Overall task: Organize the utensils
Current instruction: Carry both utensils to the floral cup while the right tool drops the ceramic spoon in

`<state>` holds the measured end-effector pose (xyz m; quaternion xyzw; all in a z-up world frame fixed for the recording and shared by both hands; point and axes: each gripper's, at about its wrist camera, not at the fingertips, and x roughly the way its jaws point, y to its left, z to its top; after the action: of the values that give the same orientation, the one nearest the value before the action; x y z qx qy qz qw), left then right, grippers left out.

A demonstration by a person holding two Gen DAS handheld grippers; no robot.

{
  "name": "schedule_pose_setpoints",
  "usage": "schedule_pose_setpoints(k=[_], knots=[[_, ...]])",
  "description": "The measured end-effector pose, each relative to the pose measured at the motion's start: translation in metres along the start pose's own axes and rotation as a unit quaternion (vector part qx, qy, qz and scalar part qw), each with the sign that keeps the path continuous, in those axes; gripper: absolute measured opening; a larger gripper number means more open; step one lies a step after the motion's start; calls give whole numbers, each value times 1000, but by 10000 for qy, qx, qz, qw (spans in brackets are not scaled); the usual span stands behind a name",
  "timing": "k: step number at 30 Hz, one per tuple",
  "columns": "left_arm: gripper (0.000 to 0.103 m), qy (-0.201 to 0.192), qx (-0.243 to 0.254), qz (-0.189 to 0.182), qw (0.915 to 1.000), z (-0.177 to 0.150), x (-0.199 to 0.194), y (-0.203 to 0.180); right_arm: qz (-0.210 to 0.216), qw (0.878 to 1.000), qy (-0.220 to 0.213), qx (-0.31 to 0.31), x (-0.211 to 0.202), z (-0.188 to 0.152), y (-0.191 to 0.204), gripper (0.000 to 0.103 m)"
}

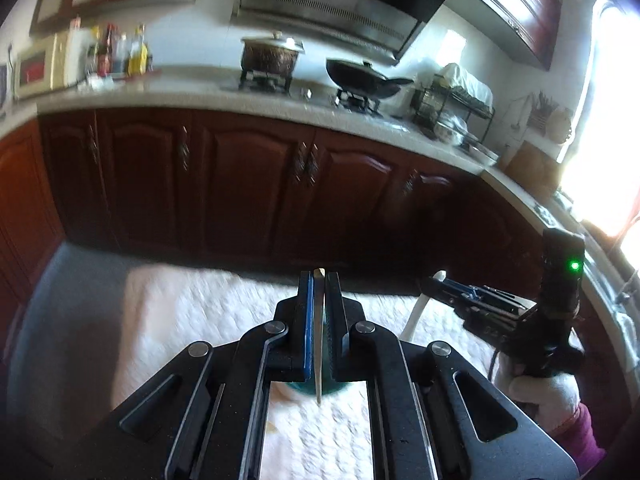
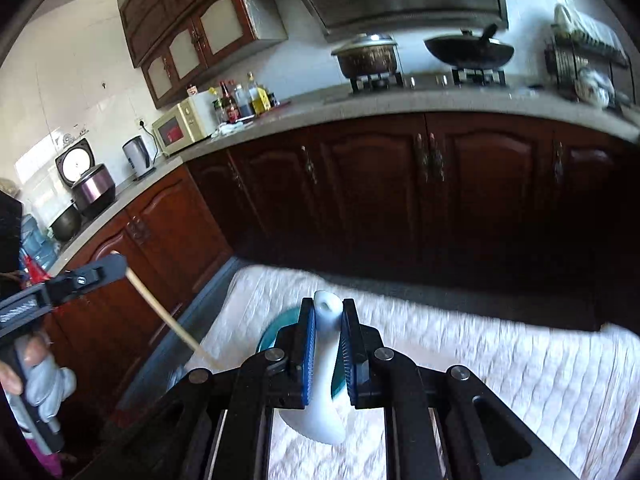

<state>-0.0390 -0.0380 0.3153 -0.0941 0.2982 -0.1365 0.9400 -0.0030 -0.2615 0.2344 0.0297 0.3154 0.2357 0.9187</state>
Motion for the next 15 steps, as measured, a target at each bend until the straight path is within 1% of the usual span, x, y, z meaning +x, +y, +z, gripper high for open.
schedule_pose_setpoints(k=[3,6,9,15], knots=[[4,-119,-23,153,9998,15,10,6,-316,9993,-72,-186,23,15,6,12],[4,-188,-69,301,9993,23,22,12,-368,9992,20,-147,49,20,5,12],[4,-122,-94,356,9992,25,36,16,-428,9990,119,-69,74,18,2,12],[4,193,10,505,9985,8,70,13,-526,9980,364,15,103,1,0,12]])
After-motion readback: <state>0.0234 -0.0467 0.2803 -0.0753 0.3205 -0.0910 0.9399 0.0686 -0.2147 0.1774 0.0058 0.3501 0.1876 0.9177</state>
